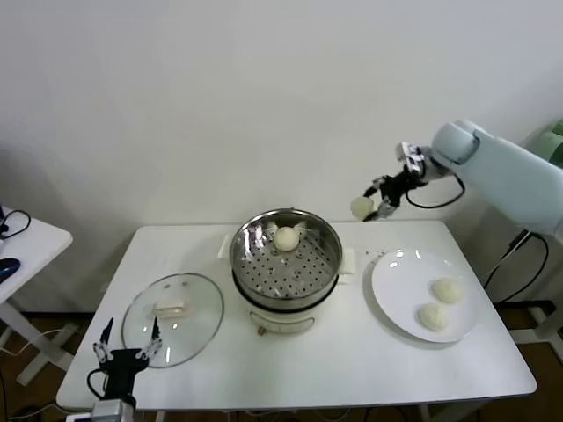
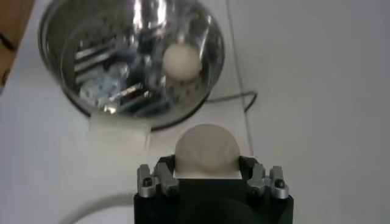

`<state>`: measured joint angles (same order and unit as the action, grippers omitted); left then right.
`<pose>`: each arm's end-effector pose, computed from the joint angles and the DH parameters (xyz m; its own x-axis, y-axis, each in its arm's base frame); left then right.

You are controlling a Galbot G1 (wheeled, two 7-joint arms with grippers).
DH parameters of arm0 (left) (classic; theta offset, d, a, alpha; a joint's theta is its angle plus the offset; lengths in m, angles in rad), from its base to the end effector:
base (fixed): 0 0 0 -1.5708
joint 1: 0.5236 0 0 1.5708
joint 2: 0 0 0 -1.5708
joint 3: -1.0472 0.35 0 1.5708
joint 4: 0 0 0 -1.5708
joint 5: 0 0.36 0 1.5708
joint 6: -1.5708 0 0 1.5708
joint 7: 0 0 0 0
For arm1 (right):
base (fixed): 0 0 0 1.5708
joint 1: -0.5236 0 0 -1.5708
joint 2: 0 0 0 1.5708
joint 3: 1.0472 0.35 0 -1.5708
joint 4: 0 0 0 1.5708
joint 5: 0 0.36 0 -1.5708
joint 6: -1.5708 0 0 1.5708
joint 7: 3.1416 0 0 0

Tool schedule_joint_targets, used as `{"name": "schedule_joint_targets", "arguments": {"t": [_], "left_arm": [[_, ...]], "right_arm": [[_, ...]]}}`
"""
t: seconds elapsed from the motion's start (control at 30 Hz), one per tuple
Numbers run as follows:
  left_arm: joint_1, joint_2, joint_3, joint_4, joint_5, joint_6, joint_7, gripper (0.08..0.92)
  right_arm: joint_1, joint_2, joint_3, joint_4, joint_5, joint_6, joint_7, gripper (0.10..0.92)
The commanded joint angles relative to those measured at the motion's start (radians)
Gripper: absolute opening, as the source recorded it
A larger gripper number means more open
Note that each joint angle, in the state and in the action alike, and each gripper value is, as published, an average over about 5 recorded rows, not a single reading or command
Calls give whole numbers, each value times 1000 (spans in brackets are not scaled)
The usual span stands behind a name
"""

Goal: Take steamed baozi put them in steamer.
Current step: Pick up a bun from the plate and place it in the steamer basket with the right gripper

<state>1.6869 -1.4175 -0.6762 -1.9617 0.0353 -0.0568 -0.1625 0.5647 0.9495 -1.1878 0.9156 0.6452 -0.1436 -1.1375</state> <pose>0.1430 0.0825 -0.3589 -0.9660 -0.2233 0.1304 -0.1821 0.9455 0.2699 0.6286 -0.1016 -0.0142 -0.2220 -0.5051 0.8340 -0.9727 0.0550 -0.2256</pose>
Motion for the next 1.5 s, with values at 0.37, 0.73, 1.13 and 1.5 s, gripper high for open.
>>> {"name": "schedule_joint_targets", "arguments": {"t": [0.37, 0.73, 1.13, 1.5], "left_arm": [[29, -2, 7, -56, -7, 16, -5, 823], [34, 0, 7, -54, -8, 16, -5, 823], [19, 1, 10, -50, -5, 25, -5, 823], [20, -3, 9, -46, -4, 25, -7, 823]], "right_arm": [[-6, 332, -198, 20, 243, -71, 66, 679], [-113, 446, -185, -114, 185, -50, 61, 679], [-145, 453, -186, -130, 147, -41, 63, 679], [-147, 450, -183, -118, 137, -39, 63, 679]]}}
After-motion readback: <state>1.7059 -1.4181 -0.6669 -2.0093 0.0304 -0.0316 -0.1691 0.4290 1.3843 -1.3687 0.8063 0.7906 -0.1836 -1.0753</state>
